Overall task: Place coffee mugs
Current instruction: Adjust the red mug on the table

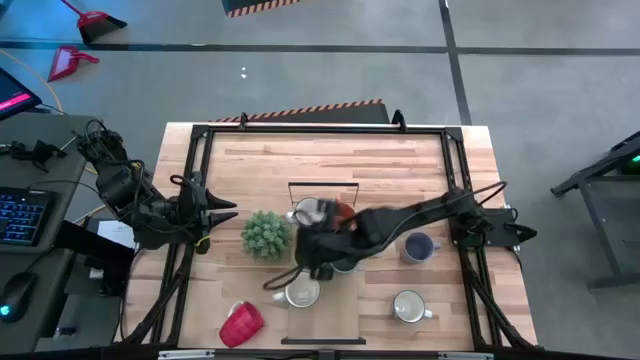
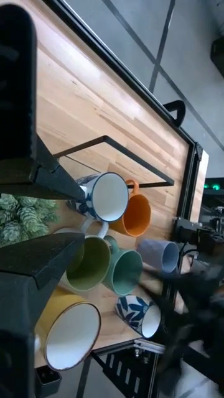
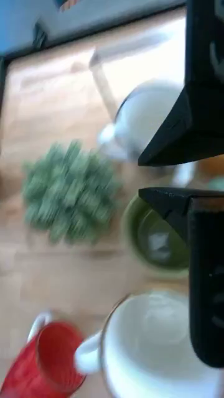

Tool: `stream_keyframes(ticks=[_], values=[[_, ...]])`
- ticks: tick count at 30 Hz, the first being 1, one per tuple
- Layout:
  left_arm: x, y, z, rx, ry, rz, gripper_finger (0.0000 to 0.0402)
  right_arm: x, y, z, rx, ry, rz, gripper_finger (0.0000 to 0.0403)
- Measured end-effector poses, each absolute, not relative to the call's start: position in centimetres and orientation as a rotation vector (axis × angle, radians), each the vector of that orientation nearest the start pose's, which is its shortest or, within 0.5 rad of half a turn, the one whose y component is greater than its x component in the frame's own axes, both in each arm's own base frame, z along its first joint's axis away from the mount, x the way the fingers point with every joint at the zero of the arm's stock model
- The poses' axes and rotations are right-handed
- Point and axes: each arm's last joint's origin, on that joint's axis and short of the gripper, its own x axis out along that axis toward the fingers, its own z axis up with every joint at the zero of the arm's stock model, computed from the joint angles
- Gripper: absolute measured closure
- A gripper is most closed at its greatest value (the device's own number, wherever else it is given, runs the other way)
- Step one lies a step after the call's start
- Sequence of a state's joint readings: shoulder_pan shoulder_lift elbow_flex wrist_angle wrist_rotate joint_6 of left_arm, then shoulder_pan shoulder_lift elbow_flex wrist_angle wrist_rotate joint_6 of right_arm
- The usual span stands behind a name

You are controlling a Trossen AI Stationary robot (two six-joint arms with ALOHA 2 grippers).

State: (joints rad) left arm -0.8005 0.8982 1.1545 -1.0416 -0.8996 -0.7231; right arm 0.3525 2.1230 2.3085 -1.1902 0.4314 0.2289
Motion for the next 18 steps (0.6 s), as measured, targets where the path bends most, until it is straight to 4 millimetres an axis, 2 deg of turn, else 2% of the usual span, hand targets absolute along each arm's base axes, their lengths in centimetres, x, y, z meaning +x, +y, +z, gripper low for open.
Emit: stream_keyframes(ticks=[8,12,15,18], values=[[11.2,-8.3,37.0,-0.115,0.445,0.267,0.0314,33.8,10.9,41.6,-0.178,0.95,-0.35,0.036],[11.2,-8.3,37.0,-0.115,0.445,0.268,0.0314,31.1,10.4,43.5,-0.202,0.904,-0.411,0.036],[11.2,-8.3,37.0,-0.12,0.444,0.269,0.0314,28.8,9.7,43.9,-0.223,0.897,-0.414,0.036],[11.2,-8.3,37.0,-0.124,0.442,0.272,0.0314,26.2,8.5,42.3,-0.185,0.923,-0.469,0.036]])
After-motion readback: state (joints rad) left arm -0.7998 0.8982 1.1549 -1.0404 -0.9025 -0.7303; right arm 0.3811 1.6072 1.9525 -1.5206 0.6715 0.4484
